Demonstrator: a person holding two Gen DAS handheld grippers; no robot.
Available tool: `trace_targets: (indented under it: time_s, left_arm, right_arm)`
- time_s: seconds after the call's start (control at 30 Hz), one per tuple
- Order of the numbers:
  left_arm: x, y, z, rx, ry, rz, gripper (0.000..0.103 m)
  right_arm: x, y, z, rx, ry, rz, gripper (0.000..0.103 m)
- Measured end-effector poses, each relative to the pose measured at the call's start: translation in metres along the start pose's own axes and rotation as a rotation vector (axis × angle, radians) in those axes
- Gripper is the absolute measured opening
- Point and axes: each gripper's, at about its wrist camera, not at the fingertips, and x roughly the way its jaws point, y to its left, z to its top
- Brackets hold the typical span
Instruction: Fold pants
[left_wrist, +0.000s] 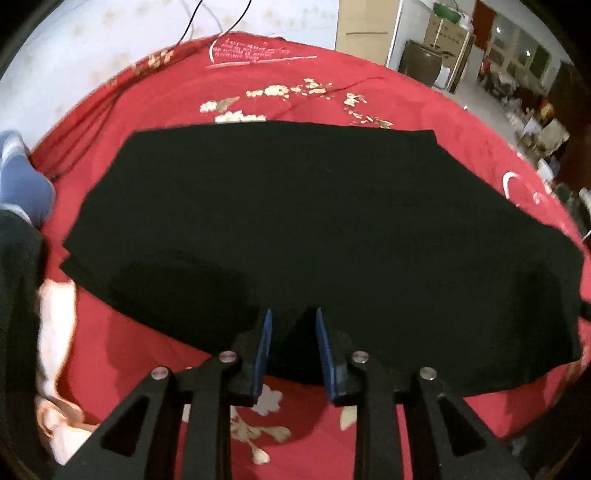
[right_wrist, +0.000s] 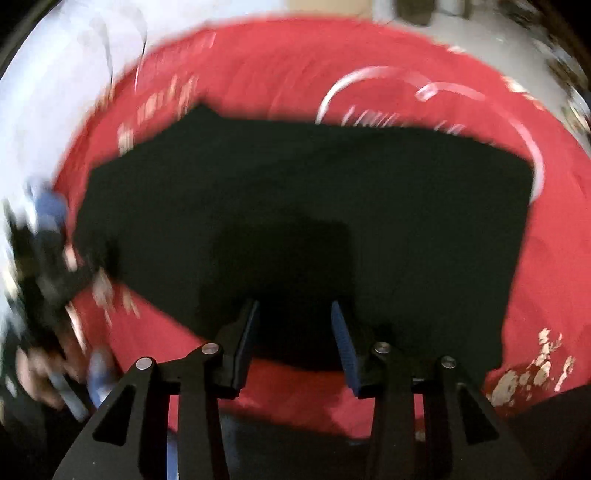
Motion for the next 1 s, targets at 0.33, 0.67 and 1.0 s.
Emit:
trace_targets:
  time_s: [0.33,0.67,1.0]
  left_arm:
    - [0.009,0.036,0.02,-0.126,-0.076,0.037,0.028]
    - [0.001,-0.026,0.019,0.046,-0.084,-0.119,0.028]
    - [0.009,-0.059,0.002,0.149,0.074,-0.208,0.036]
  right_arm:
    - [0.025,-0.071,0.069,0.168,-0.131,-0.108,0.032]
    - [0.002,-0.049,0.033,0.122,-0.064,0.0,0.028]
    - [0.037,0.016,-0.011,-0.146,0.216,-0.052,0.049]
